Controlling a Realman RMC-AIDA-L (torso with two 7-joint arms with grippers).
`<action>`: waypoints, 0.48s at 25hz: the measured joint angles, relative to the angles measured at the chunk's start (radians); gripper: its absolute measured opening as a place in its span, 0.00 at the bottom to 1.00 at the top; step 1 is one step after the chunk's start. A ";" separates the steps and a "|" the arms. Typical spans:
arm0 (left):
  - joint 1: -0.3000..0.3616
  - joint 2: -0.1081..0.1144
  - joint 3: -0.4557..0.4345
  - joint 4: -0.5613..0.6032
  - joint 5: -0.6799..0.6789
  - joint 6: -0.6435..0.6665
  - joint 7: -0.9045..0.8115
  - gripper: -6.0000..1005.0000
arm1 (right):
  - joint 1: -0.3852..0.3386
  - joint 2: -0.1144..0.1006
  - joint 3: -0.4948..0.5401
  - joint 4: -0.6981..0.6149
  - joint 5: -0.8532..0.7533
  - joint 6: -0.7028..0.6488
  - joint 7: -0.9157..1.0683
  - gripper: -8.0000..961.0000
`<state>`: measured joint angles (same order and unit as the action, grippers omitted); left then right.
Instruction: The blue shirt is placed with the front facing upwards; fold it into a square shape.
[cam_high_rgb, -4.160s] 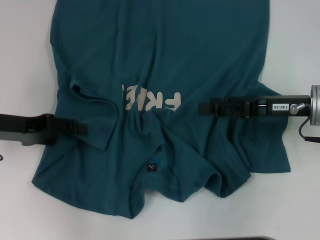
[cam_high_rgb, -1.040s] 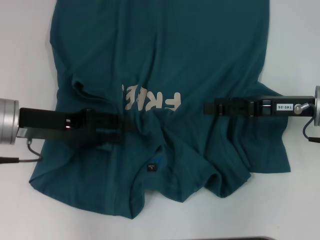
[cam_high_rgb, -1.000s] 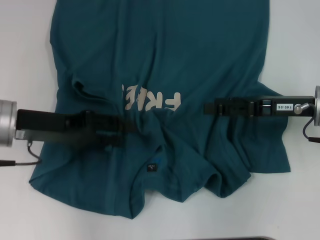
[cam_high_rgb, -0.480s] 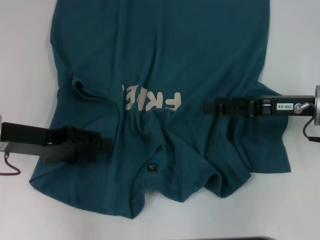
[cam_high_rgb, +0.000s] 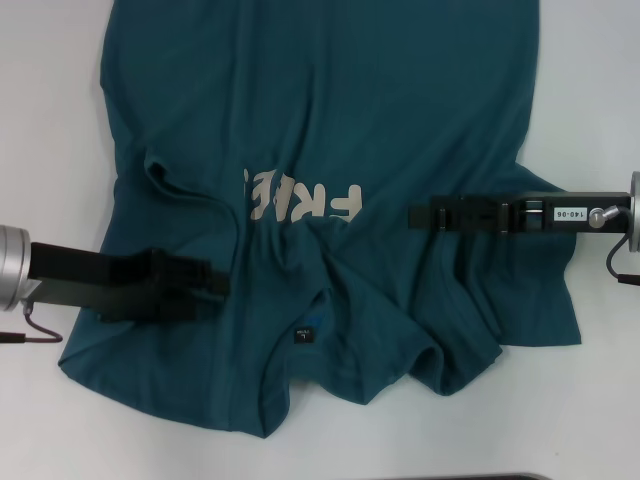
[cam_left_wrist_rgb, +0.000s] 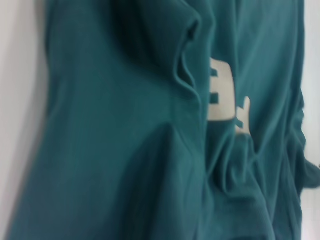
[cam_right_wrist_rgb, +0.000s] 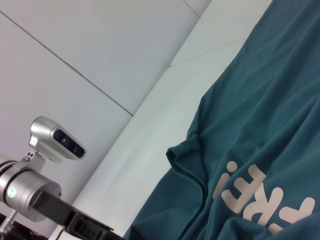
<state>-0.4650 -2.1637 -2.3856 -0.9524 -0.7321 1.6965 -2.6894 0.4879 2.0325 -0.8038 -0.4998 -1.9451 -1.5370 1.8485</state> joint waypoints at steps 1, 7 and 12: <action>-0.001 0.000 0.000 0.006 0.002 -0.013 -0.009 0.55 | 0.000 0.000 0.000 0.000 0.000 0.000 0.000 0.98; -0.005 -0.001 0.000 0.027 0.006 -0.043 -0.028 0.54 | 0.000 0.000 0.000 0.001 0.000 0.000 0.000 0.98; -0.006 -0.001 0.014 0.029 0.008 -0.058 -0.040 0.54 | 0.000 0.000 0.000 0.001 0.000 0.001 0.000 0.98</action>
<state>-0.4710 -2.1645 -2.3715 -0.9231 -0.7240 1.6388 -2.7295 0.4878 2.0324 -0.8038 -0.4984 -1.9451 -1.5363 1.8484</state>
